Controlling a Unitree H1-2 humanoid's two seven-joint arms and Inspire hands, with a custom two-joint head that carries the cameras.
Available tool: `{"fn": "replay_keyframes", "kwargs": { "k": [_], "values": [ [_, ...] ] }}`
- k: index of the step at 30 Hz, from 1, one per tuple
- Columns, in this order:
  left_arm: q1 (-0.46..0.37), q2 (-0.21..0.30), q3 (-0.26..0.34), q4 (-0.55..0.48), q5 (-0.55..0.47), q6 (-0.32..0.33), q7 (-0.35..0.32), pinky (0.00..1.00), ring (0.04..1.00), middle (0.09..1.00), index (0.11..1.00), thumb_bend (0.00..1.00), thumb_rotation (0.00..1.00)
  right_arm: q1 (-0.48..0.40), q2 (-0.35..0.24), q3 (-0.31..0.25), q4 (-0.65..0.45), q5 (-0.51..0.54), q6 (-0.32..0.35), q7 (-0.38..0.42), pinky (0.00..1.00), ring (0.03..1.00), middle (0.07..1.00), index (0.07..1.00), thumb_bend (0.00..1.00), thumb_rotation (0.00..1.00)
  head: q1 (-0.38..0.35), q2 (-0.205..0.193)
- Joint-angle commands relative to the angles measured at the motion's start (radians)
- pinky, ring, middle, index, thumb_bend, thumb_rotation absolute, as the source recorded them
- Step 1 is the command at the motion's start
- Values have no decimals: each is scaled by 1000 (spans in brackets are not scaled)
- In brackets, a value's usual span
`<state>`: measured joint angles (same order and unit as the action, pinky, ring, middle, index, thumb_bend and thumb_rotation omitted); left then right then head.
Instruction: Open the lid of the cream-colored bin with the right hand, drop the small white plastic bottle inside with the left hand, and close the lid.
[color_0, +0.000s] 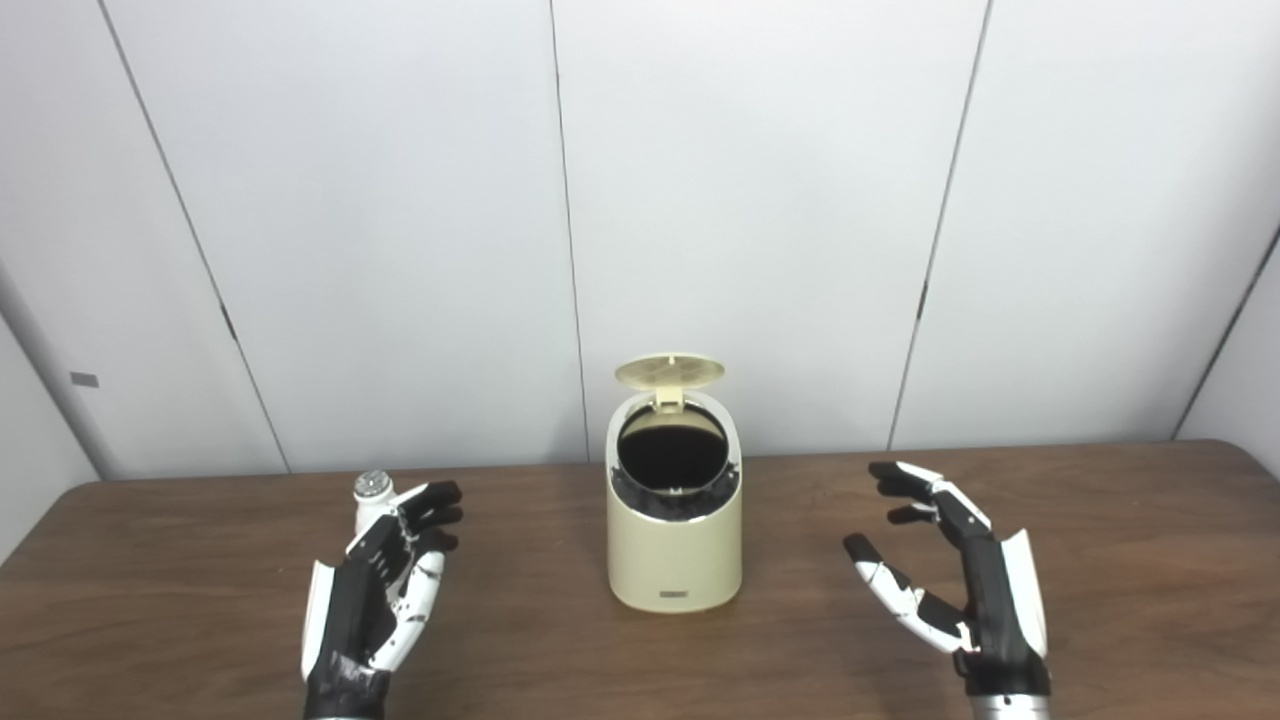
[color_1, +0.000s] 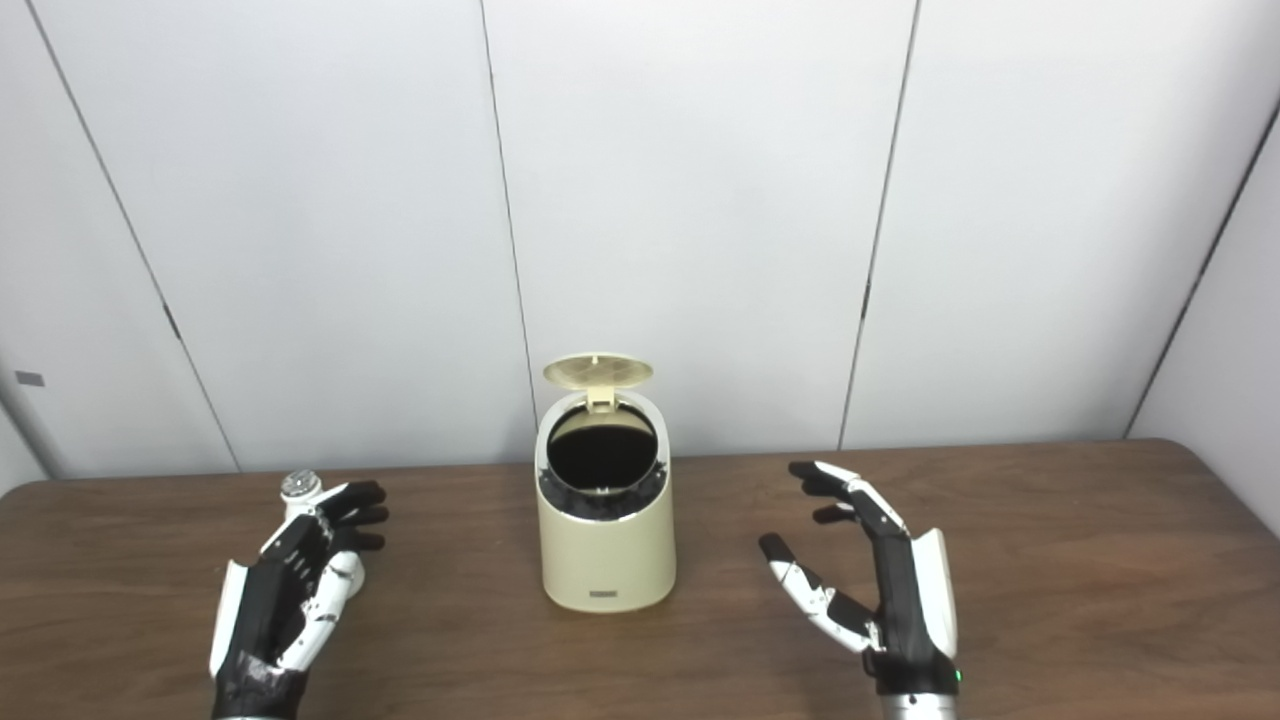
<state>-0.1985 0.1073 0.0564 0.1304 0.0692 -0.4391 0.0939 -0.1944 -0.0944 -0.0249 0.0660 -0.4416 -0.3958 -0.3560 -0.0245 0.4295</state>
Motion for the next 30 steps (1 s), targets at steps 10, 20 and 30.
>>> {"fn": "replay_keyframes", "kwargs": {
  "k": [10,20,30],
  "values": [
    [-68,-3,40,-420,-121,294,-19,617,705,744,736,324,127,-40,-10,-16,7,25,-37,-8,597,711,738,720,245,278,34,-1],
    [-199,80,132,-720,-77,630,-9,579,692,741,724,617,245,-53,-24,-24,51,68,-52,-2,618,724,747,728,247,337,69,-10],
    [-297,209,244,-642,47,657,37,656,767,777,768,998,545,-59,-37,-25,78,113,-67,3,633,730,755,732,254,328,86,-14]
  ]
}}
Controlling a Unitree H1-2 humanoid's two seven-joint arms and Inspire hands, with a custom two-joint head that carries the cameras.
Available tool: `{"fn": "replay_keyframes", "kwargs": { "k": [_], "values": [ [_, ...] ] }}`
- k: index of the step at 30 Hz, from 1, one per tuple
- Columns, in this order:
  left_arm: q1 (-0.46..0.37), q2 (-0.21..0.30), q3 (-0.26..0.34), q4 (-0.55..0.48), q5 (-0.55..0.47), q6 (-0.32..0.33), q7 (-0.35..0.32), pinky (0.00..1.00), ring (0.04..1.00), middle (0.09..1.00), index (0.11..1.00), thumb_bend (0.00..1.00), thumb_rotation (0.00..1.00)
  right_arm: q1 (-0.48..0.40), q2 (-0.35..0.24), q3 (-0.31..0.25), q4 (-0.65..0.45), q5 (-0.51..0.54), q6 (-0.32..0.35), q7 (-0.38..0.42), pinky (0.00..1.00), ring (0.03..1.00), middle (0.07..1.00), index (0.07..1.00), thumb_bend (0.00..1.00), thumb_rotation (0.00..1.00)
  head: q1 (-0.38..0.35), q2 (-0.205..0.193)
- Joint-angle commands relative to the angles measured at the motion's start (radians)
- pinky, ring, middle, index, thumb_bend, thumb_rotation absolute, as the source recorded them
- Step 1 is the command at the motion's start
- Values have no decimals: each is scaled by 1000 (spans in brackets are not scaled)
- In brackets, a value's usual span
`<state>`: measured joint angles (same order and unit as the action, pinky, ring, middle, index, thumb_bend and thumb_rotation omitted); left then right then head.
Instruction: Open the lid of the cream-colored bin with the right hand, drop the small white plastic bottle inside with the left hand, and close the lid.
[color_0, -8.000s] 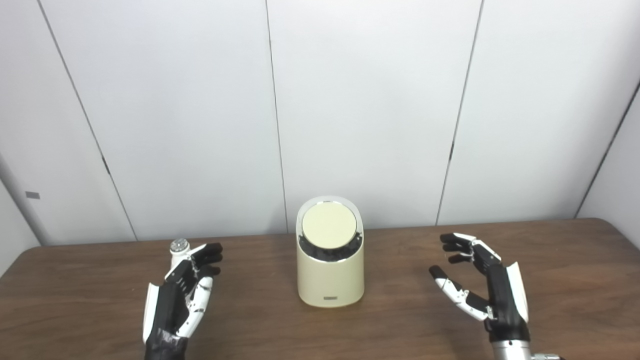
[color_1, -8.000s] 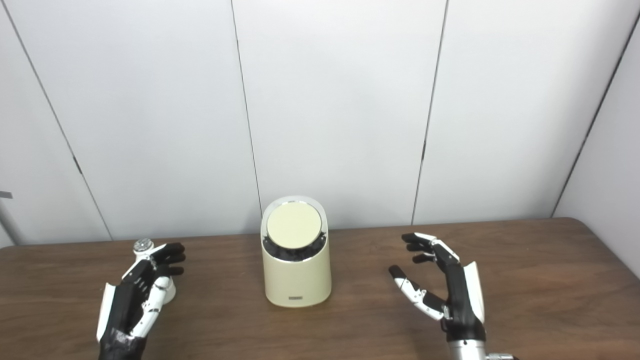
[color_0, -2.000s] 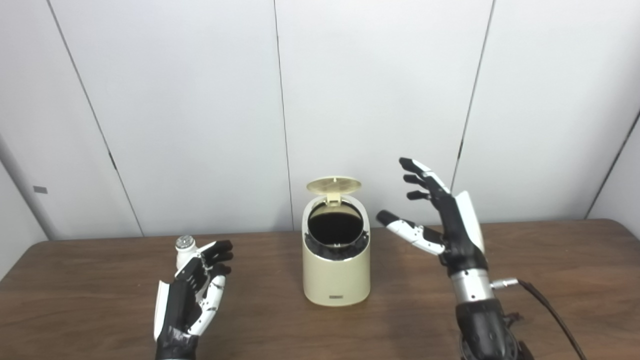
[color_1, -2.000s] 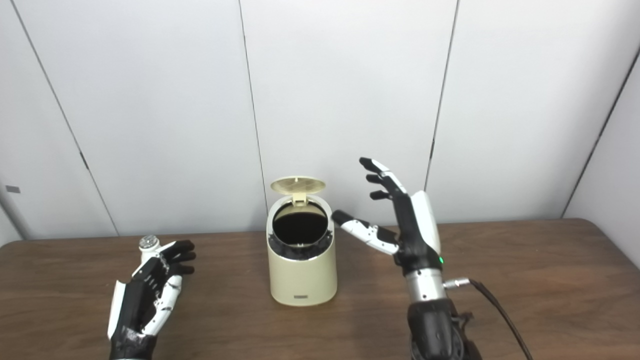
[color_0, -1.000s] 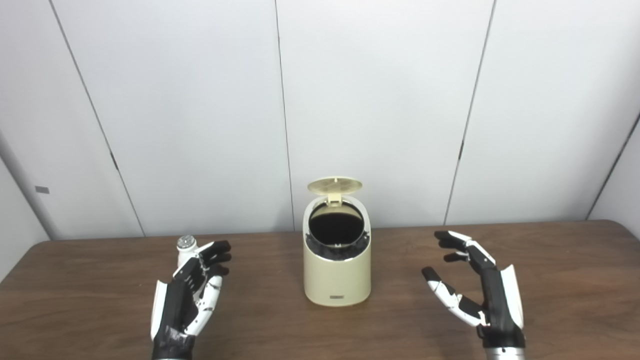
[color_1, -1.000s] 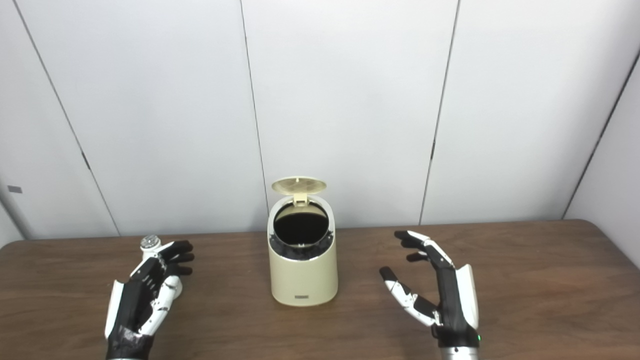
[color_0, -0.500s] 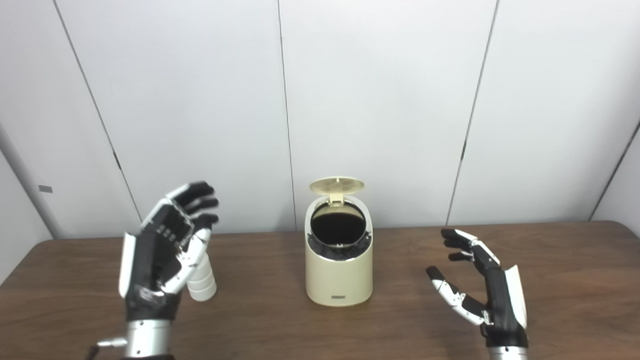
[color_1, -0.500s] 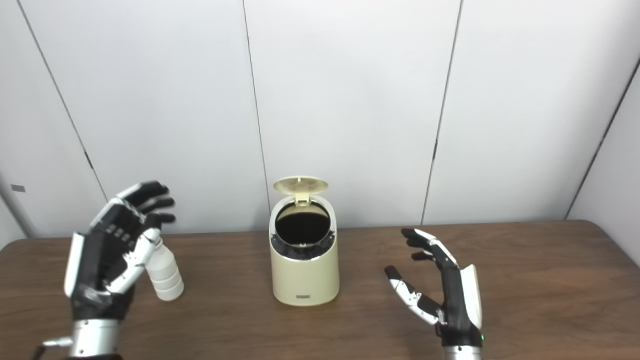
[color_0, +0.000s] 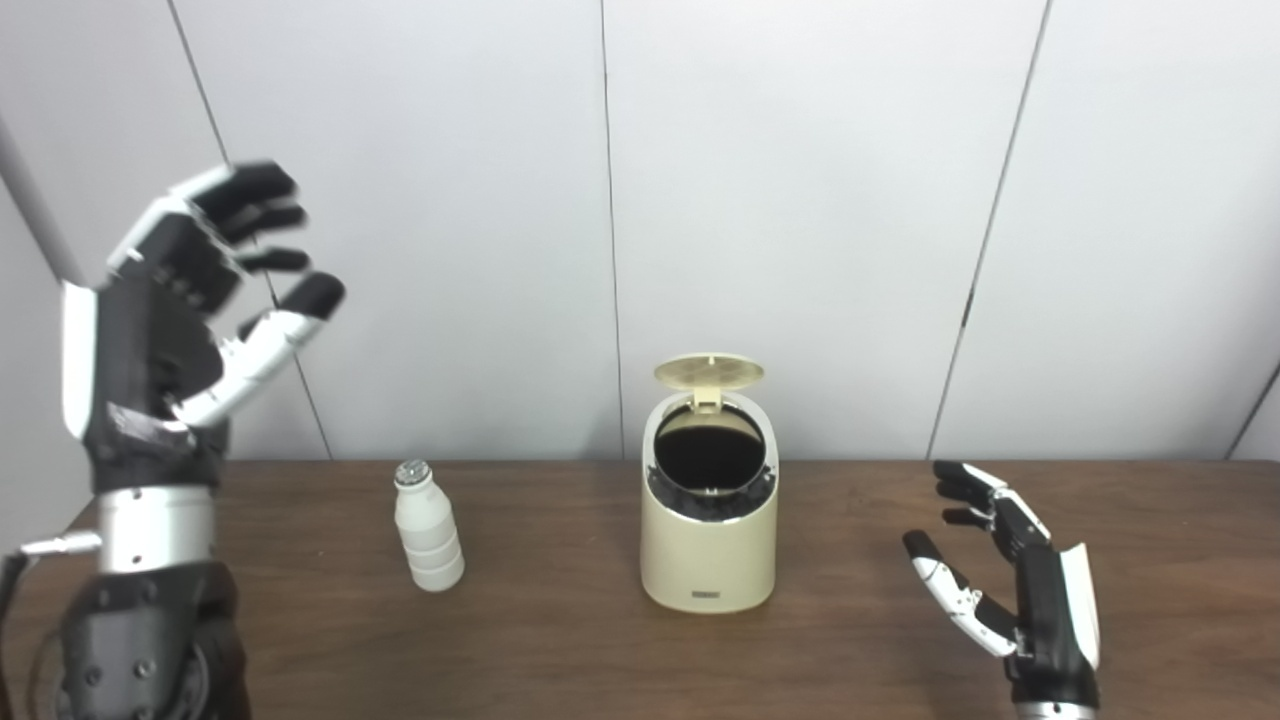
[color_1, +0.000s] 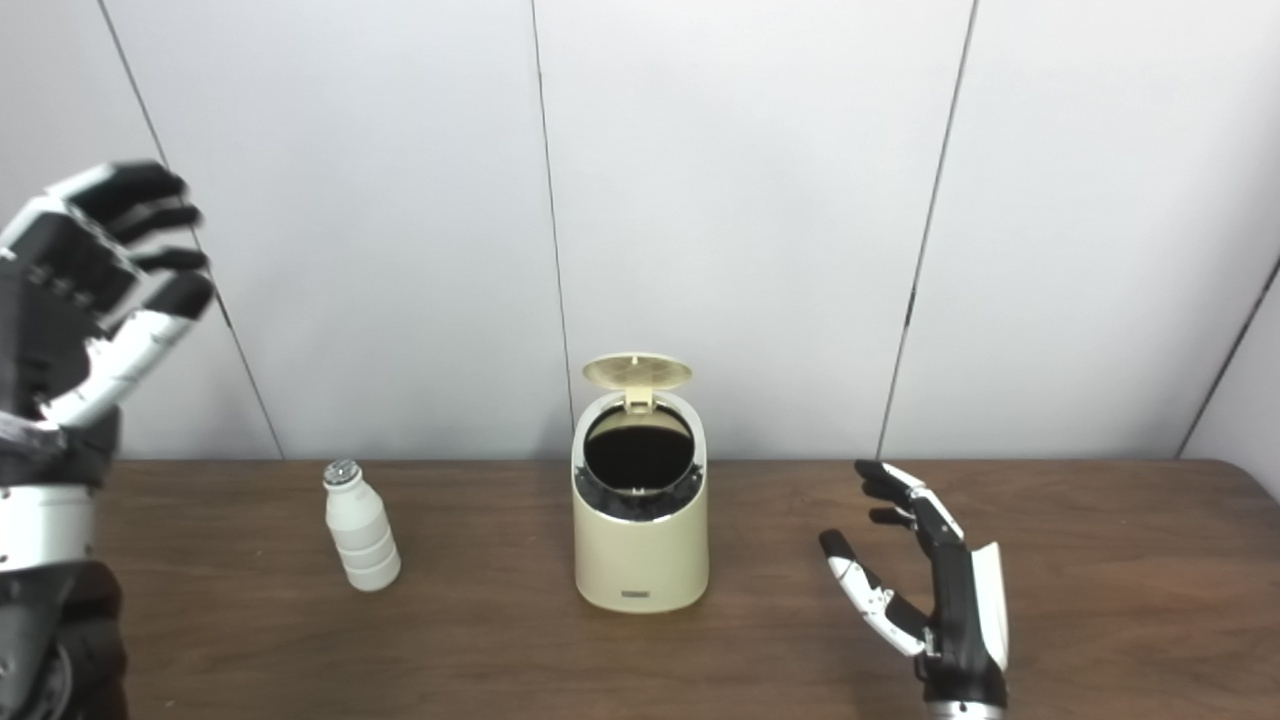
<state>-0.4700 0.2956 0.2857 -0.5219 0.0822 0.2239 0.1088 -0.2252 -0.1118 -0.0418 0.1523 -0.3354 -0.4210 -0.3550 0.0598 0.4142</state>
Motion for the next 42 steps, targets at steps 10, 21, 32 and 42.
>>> {"fn": "replay_keyframes", "kwargs": {
  "k": [10,21,32,42],
  "values": [
    [40,29,52,167,27,-2,29,697,861,887,854,1000,608,-26,-38,-22,9,16,-32,13,671,750,769,738,262,248,36,-10],
    [154,10,-2,275,28,-47,5,889,968,978,943,1000,581,-30,-73,-17,45,52,-47,22,655,746,768,744,241,157,89,-19],
    [229,80,-104,408,141,-97,-37,859,967,1000,1000,1000,577,-24,-90,-24,46,56,-44,32,651,741,763,740,235,107,139,-18],
    [266,43,-128,423,156,-78,-34,829,933,975,1000,1000,540,-15,-120,-48,24,108,-33,81,651,753,775,735,236,230,233,-18]
  ]
}}
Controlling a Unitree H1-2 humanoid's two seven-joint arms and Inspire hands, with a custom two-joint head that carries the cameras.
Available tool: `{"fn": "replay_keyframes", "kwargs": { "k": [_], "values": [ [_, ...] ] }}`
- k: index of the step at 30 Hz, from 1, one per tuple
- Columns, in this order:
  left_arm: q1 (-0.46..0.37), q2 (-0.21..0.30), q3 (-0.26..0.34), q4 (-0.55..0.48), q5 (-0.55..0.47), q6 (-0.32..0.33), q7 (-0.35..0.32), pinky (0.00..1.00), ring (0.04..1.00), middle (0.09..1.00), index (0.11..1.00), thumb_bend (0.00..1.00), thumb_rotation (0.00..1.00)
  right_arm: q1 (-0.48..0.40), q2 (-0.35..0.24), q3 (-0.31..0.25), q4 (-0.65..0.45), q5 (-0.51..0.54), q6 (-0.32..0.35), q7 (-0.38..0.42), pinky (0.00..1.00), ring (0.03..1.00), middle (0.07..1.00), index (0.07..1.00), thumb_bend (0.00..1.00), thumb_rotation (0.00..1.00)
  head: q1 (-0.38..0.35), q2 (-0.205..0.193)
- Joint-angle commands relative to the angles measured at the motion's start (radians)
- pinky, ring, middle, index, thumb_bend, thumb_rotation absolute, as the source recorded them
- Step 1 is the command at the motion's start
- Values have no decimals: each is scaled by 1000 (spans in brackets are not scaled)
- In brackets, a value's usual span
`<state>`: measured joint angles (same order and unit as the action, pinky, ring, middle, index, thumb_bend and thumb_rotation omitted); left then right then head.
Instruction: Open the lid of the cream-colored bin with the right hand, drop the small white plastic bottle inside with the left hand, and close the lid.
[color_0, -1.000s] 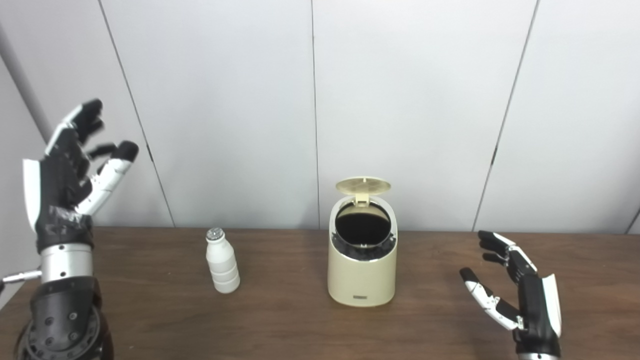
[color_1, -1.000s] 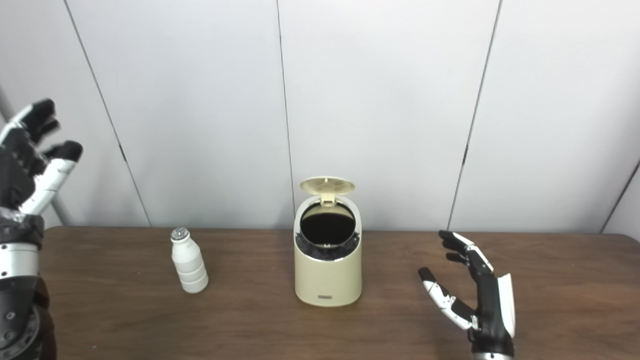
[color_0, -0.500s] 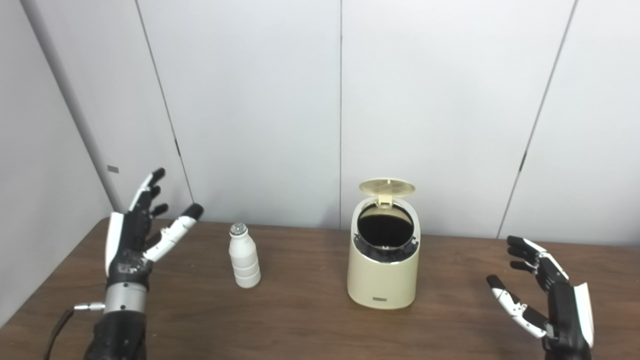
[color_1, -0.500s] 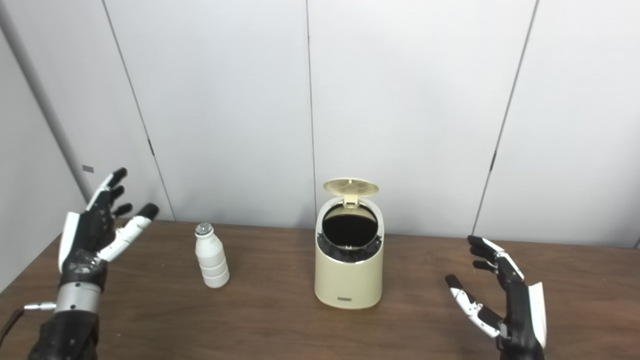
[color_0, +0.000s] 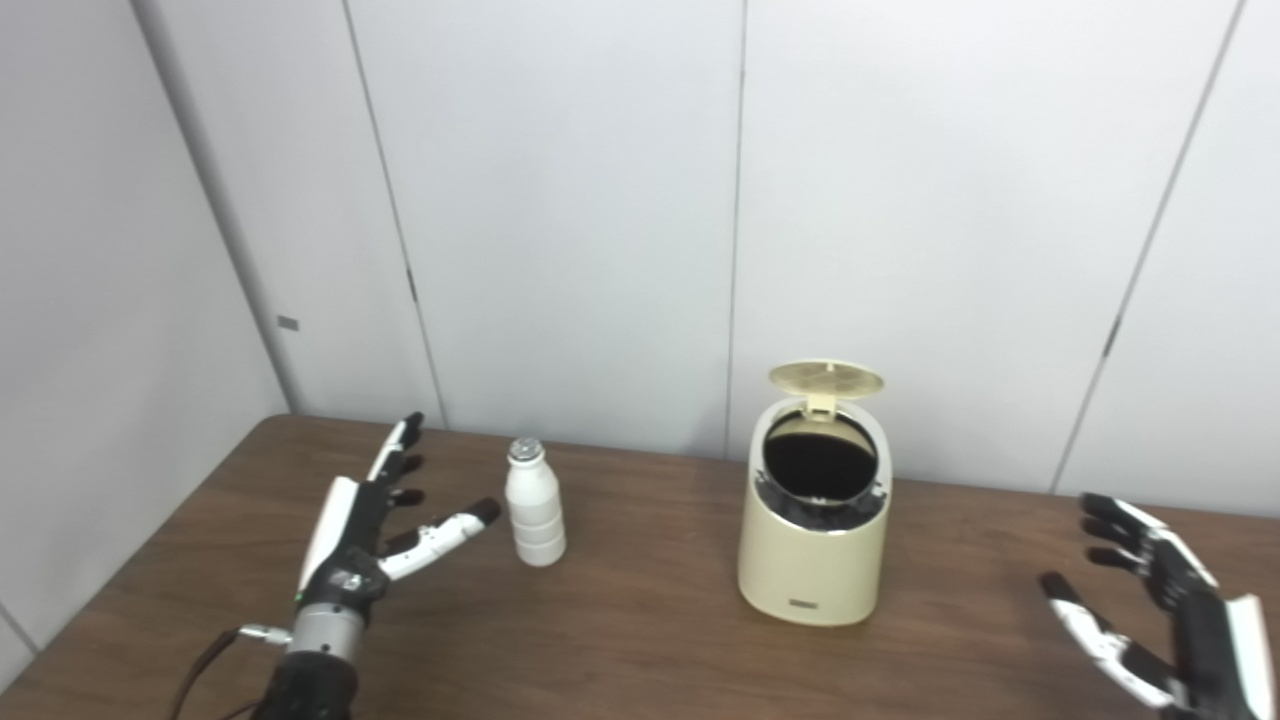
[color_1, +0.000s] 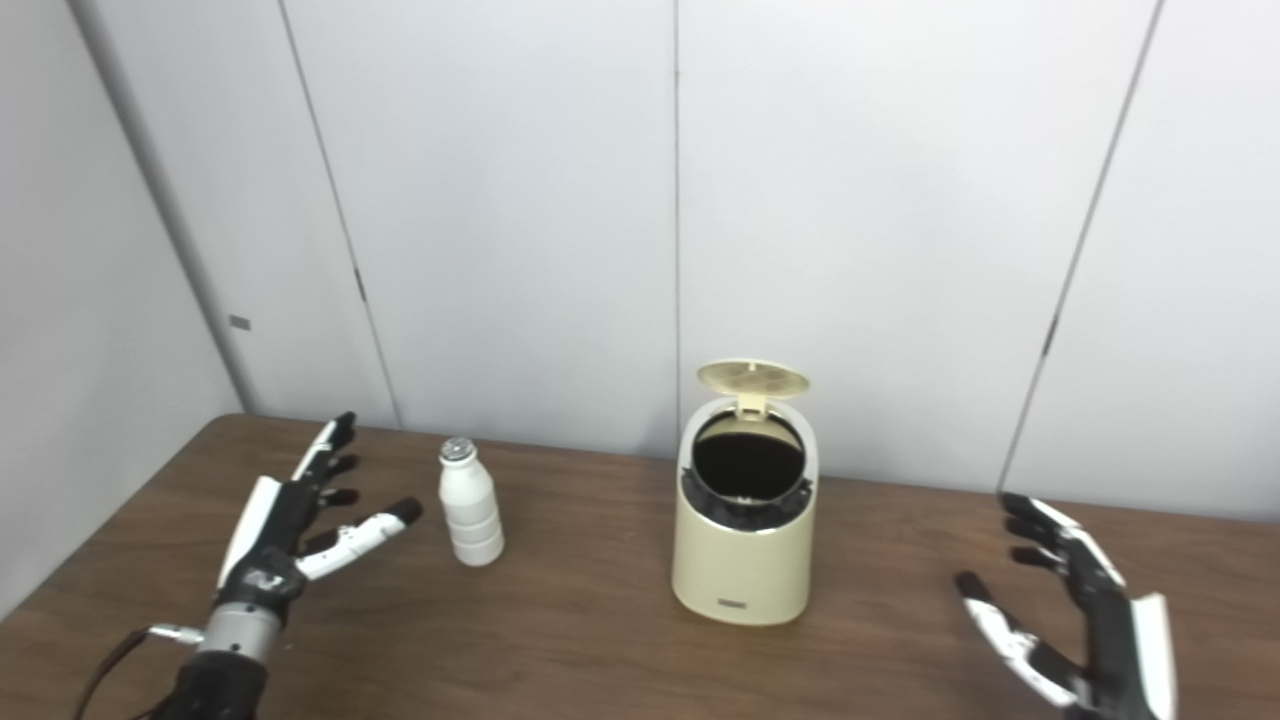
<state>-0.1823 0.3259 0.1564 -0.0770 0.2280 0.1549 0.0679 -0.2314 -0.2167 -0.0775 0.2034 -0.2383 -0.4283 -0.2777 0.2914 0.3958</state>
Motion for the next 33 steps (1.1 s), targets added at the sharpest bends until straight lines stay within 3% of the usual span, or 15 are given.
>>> {"fn": "replay_keyframes", "kwargs": {
  "k": [1,6,7,9,15,25,33],
  "values": [
    [-22,11,0,-22,9,-10,5,859,953,987,1000,1000,525,-8,-15,-15,-35,13,-22,8,646,749,769,729,234,246,6,1],
    [-27,7,-7,1,8,-14,-2,844,951,997,1000,1000,505,-1,-8,-27,-96,43,25,43,579,708,737,700,273,427,34,1],
    [-28,9,-9,8,14,-13,-3,763,895,960,1000,1000,511,1,-5,-28,-112,44,39,47,555,692,726,689,289,467,34,1],
    [-31,9,-12,18,15,-7,-5,692,845,923,1000,1000,506,3,-2,-29,-133,48,58,56,536,680,716,680,312,501,43,1],
    [-40,9,-37,40,76,40,12,864,979,996,1000,1000,511,3,4,-31,-168,30,83,60,499,664,700,664,344,590,43,3],
    [-74,27,-49,144,140,44,33,866,994,1000,1000,1000,528,14,18,-34,-248,-25,143,59,465,641,679,648,296,604,40,5],
    [-88,30,-40,189,103,24,19,859,988,1000,1000,1000,490,19,29,-34,-290,-54,171,56,452,633,668,633,253,563,35,8]
  ]
}}
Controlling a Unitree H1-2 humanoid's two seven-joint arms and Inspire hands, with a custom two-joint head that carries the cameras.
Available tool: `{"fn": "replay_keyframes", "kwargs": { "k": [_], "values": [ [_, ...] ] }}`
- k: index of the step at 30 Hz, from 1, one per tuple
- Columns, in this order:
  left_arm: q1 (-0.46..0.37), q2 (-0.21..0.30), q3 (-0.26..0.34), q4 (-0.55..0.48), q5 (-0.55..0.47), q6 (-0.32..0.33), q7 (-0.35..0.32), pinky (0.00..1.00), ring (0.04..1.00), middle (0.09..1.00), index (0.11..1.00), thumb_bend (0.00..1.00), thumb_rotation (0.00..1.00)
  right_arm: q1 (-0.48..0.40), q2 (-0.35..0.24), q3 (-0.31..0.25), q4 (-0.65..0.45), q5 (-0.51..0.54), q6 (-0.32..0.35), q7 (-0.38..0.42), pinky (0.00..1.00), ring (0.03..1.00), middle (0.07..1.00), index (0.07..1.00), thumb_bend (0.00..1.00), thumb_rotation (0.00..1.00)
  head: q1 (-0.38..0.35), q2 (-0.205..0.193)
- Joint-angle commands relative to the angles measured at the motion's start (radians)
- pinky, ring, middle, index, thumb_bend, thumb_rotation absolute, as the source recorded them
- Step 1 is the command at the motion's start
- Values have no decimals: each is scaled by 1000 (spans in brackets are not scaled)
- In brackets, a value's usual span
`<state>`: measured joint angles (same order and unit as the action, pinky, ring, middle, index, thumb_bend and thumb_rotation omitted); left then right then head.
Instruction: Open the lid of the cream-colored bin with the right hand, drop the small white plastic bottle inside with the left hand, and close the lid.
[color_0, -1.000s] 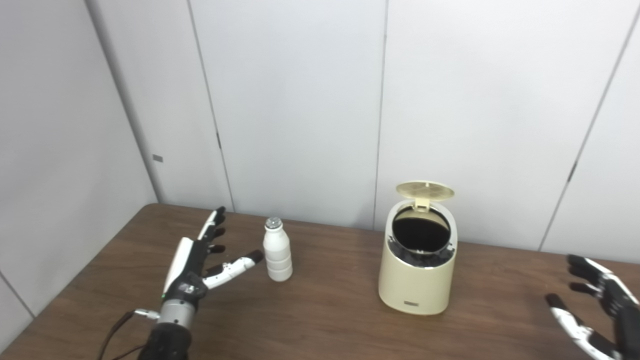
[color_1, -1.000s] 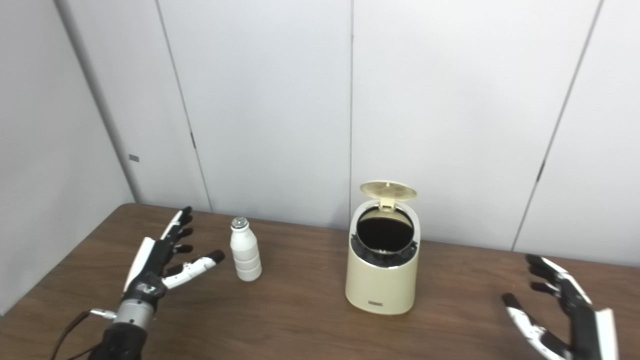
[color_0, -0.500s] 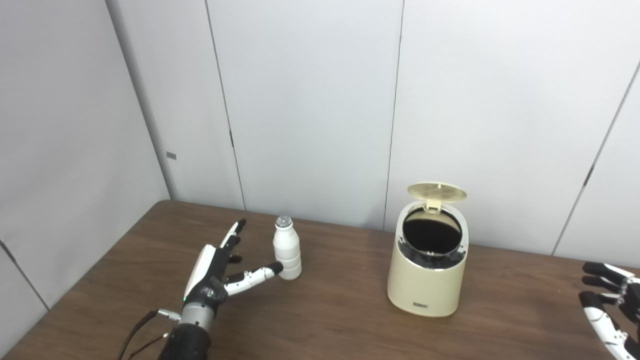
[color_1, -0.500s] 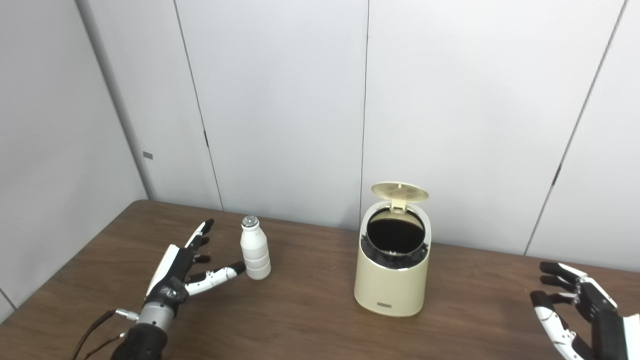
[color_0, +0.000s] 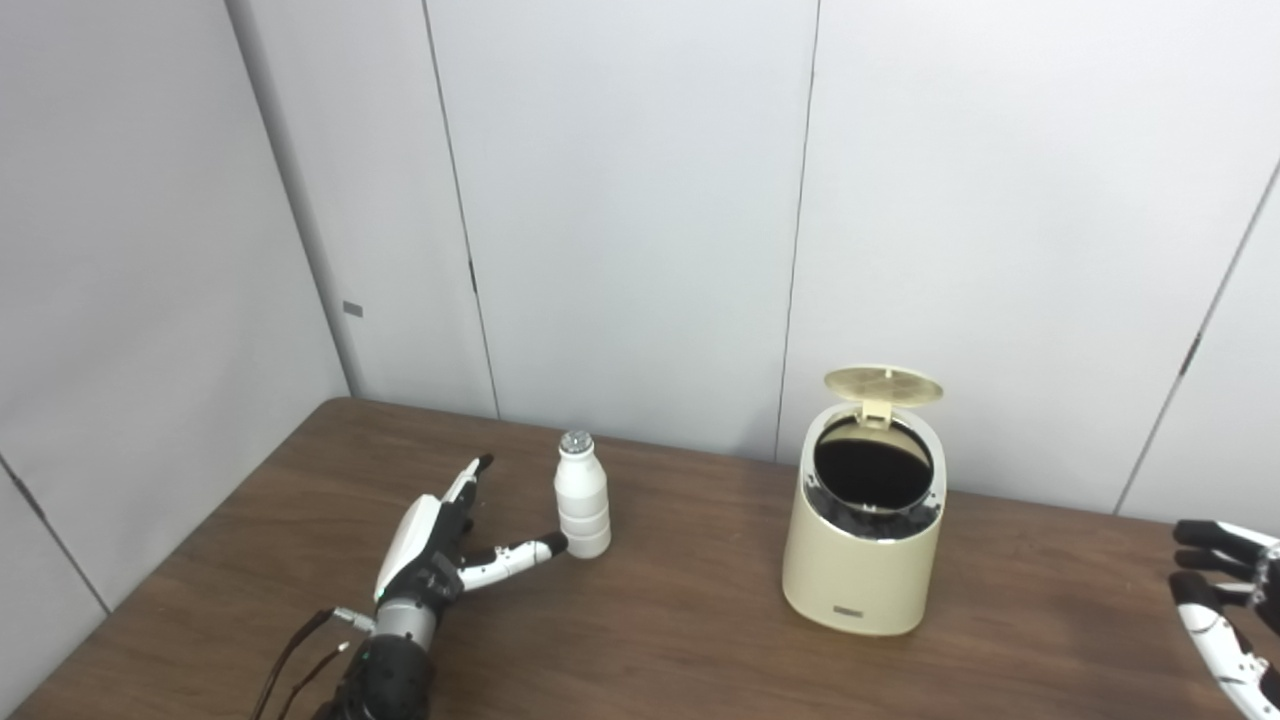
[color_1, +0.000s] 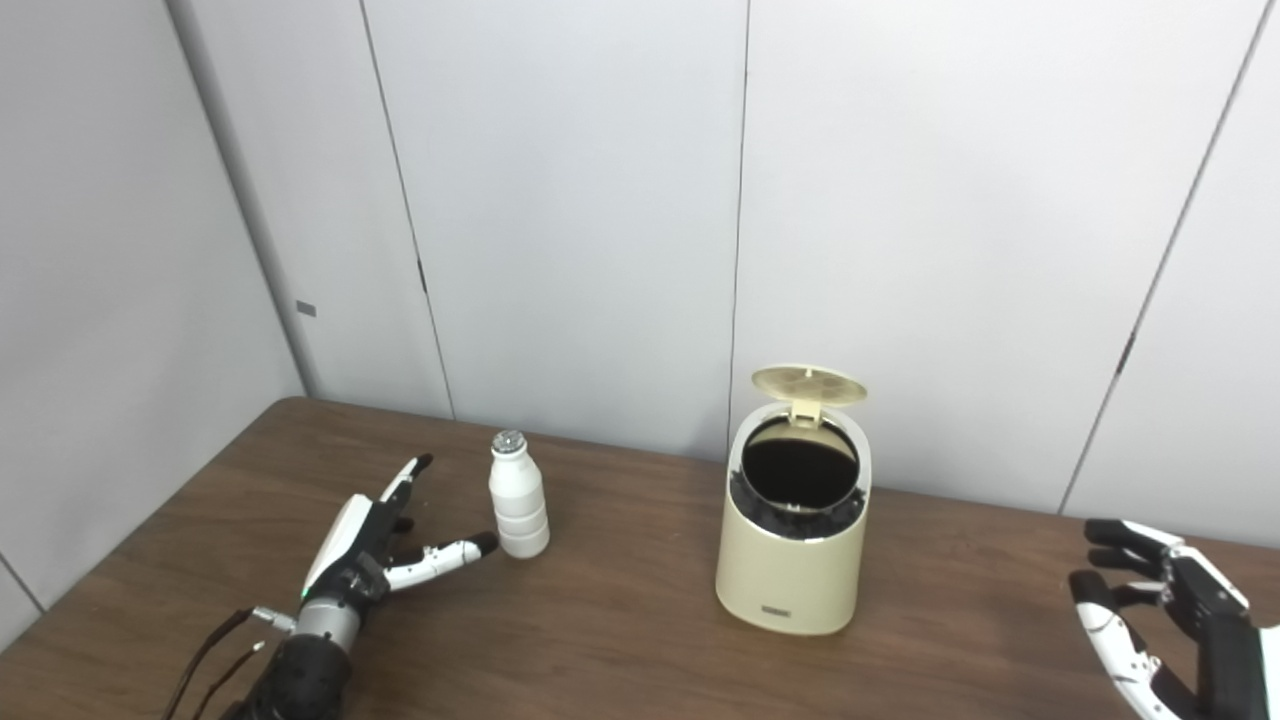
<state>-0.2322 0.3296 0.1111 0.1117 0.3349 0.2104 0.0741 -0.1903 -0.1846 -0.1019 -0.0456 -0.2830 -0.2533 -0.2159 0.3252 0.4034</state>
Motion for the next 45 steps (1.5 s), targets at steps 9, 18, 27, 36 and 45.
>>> {"fn": "replay_keyframes", "kwargs": {
  "k": [9,18,27,36,45],
  "values": [
    [-55,27,-14,17,-11,-50,0,847,980,1000,1000,1000,477,-19,11,1,-89,-20,19,2,437,626,661,622,173,452,-11,2],
    [-72,31,-39,38,-30,-82,-18,875,998,1000,1000,1000,482,-19,32,5,-141,-31,77,12,406,611,657,616,118,375,-20,3],
    [-92,22,-67,50,-16,-62,-25,886,995,1000,1000,1000,496,-21,47,15,-170,-47,98,14,380,592,641,598,49,253,-29,-1],
    [-125,20,-105,76,24,-33,-18,816,940,990,971,1000,506,-17,59,21,-206,-61,126,20,393,606,648,607,21,173,-39,-6],
    [-150,9,-112,110,15,-51,-5,801,939,980,957,1000,464,-14,61,21,-219,-84,127,17,373,587,637,591,0,99,-46,-2]
  ]
}}
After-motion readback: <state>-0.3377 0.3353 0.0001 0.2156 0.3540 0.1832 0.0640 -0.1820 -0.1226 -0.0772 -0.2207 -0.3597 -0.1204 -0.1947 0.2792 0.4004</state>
